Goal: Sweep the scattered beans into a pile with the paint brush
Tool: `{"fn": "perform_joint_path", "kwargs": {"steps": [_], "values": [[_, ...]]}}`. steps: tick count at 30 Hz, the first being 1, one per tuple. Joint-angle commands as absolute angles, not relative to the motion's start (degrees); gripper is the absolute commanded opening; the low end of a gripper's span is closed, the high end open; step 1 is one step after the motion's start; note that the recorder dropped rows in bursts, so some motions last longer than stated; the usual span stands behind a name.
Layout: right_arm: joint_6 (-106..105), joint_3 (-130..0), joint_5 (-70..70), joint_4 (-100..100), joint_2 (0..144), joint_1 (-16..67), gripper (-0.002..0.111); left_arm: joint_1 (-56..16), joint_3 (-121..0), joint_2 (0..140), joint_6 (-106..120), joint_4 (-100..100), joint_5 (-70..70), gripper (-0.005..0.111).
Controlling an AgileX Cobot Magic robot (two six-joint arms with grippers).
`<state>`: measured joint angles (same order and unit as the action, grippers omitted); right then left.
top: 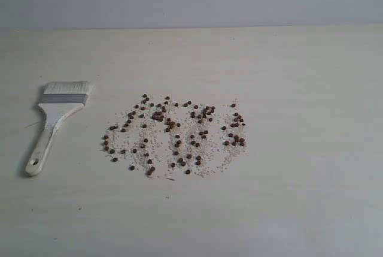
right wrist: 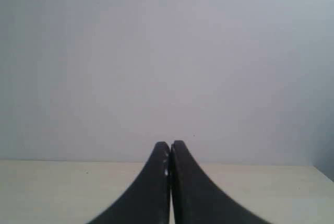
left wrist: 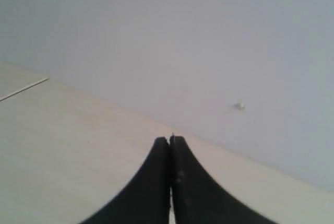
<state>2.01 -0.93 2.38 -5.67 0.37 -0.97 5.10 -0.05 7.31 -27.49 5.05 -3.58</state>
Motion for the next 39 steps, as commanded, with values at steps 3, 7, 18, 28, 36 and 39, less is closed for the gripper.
{"fn": "perform_joint_path", "kwargs": {"steps": [3, 7, 18, 28, 36, 39], "values": [[1.78, -0.99, 2.9, -6.02, 0.0, -1.37, 0.0, 5.06, 0.0, 7.11, -32.07, 5.17, -11.28, 0.0], [1.78, -0.99, 2.9, -5.91, 0.0, -1.37, 0.0, 5.06, 0.0, 7.11, -31.69, 6.9, -12.05, 0.0], [1.89, -0.99, 2.9, -5.91, 0.0, -1.37, 0.0, 5.17, -5.94, 11.55, -33.32, 8.56, -14.41, 0.0], [1.78, -0.99, 2.9, -6.15, 0.0, -1.37, 0.0, 5.17, -46.87, 50.7, -11.68, 13.24, 33.1, 0.0], [1.78, -0.99, 2.9, -5.89, 0.0, -1.37, 0.0, 4.63, -64.54, 81.75, 8.04, -1.34, 55.1, 0.004], [1.78, -0.99, 2.9, -5.89, 0.0, -1.37, 0.0, 2.46, -65.27, 89.92, 7.59, -3.14, 55.33, 0.001]]}}
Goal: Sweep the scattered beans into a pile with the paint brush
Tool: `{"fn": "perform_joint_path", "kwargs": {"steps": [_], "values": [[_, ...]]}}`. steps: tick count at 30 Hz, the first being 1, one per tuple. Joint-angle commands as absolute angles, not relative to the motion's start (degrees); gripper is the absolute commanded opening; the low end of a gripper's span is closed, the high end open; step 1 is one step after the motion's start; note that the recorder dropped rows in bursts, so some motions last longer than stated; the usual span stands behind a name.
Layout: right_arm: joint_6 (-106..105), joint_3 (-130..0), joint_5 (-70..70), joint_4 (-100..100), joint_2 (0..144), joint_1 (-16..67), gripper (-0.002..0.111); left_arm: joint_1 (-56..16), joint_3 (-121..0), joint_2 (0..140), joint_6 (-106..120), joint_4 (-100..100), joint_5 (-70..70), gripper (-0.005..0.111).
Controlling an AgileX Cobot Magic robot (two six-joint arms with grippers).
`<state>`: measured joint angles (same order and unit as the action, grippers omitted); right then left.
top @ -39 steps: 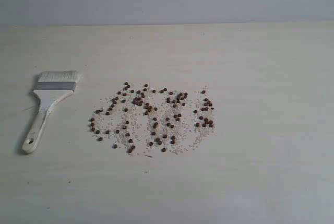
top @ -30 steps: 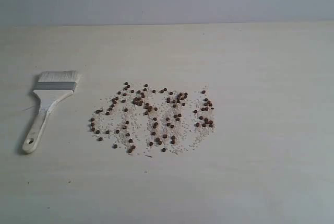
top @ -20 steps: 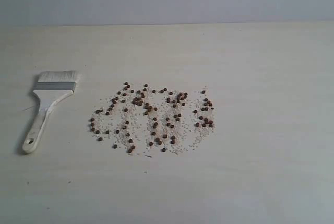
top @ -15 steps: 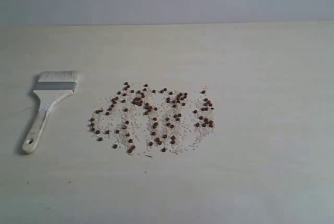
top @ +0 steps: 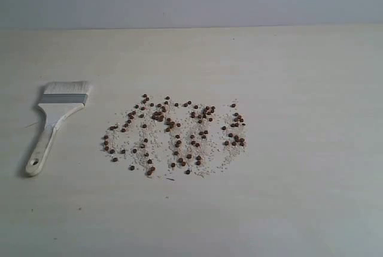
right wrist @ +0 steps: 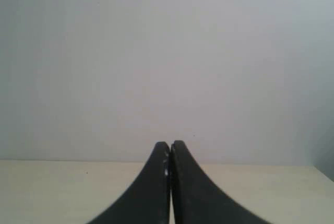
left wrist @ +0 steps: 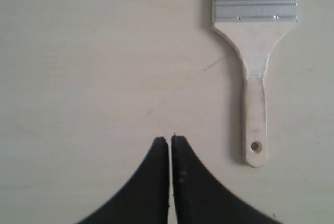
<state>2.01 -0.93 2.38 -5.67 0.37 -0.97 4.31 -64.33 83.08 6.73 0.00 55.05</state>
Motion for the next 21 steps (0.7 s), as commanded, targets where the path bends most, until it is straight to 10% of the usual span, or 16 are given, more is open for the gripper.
{"fn": "perform_joint_path", "kwargs": {"steps": [1, 21], "values": [[1.78, -0.99, 2.9, -5.89, 0.0, -1.37, 0.0, 1.39, -65.27, 93.1, 7.59, -5.4, 55.22, 0.0], [1.78, -0.99, 2.9, -6.0, 0.0, -1.37, 0.0, -8.77, -69.91, 112.26, -0.41, -6.57, 47.37, 0.048]]}}
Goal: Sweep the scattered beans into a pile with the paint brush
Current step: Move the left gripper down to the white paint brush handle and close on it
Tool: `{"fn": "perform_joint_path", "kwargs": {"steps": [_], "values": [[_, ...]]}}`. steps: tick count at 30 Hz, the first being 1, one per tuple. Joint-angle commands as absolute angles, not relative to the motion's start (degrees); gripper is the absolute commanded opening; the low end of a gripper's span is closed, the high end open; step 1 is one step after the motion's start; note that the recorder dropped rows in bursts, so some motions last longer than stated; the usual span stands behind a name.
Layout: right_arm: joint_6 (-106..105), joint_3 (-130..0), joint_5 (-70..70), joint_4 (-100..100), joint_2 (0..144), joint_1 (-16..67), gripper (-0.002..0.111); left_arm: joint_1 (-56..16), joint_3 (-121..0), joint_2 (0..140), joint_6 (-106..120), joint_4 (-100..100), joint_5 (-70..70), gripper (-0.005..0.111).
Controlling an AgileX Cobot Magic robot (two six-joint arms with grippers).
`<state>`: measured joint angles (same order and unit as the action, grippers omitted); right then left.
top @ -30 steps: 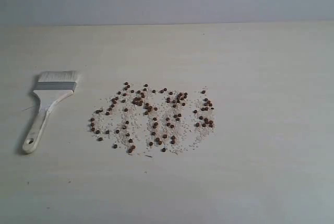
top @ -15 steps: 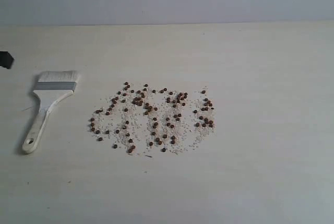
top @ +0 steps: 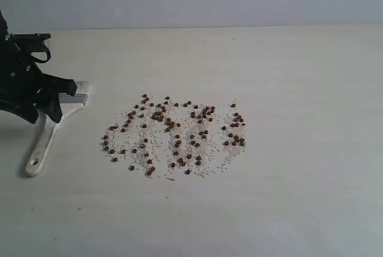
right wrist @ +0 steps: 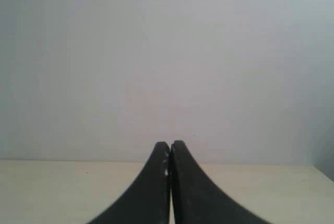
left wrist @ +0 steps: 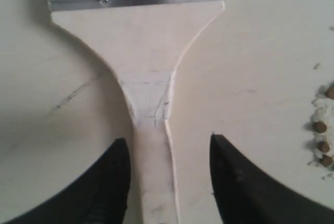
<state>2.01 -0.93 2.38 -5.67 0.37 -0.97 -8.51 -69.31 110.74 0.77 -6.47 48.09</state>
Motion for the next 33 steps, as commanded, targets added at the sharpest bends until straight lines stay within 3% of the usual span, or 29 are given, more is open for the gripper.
{"fn": "perform_joint_path", "kwargs": {"steps": [1, 33], "values": [[1.78, -0.99, 2.9, -6.0, 0.0, -1.37, 0.0, -8.77, -69.91, 112.55, -0.41, -6.43, 47.14, 0.048], [1.78, -0.99, 2.9, -6.12, 0.0, -1.37, 0.0, -8.52, -69.91, 114.01, -3.17, -3.57, 43.31, 0.048]]}}
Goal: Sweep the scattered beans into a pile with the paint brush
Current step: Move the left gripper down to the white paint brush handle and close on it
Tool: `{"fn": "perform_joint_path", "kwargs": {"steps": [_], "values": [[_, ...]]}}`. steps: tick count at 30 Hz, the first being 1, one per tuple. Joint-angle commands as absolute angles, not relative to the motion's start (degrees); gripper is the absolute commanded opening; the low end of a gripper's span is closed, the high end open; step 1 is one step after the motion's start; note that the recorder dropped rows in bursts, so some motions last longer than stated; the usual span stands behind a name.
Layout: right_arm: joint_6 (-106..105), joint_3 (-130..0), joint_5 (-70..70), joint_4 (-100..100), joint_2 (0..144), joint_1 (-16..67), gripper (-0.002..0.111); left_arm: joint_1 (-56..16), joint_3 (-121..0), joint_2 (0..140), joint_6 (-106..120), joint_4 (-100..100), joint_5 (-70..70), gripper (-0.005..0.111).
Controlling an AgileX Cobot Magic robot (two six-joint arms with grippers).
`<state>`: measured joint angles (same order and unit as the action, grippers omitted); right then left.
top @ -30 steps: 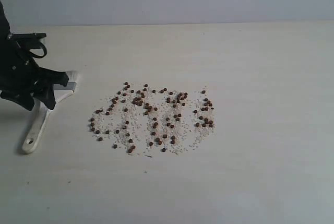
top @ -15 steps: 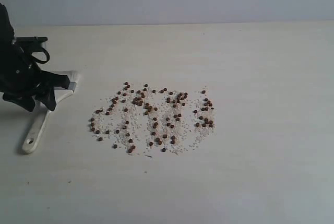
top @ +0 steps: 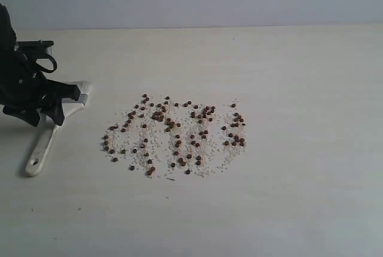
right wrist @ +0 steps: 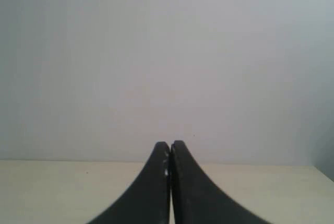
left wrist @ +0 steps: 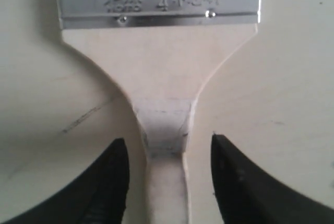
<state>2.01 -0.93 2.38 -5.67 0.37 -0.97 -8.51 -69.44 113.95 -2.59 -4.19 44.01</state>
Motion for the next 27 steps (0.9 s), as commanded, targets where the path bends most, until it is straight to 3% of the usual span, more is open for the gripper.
{"fn": "perform_joint_path", "kwargs": {"steps": [1, 27], "values": [[1.78, -0.99, 2.9, -6.12, 0.0, -1.37, 0.0, -8.52, -69.91, 114.12, -2.93, -3.47, 43.31, 0.047], [1.78, -0.99, 2.9, -6.12, 0.0, -1.37, 0.0, -8.52, -69.91, 116.84, -3.19, -1.73, 39.08, 0.047]]}}
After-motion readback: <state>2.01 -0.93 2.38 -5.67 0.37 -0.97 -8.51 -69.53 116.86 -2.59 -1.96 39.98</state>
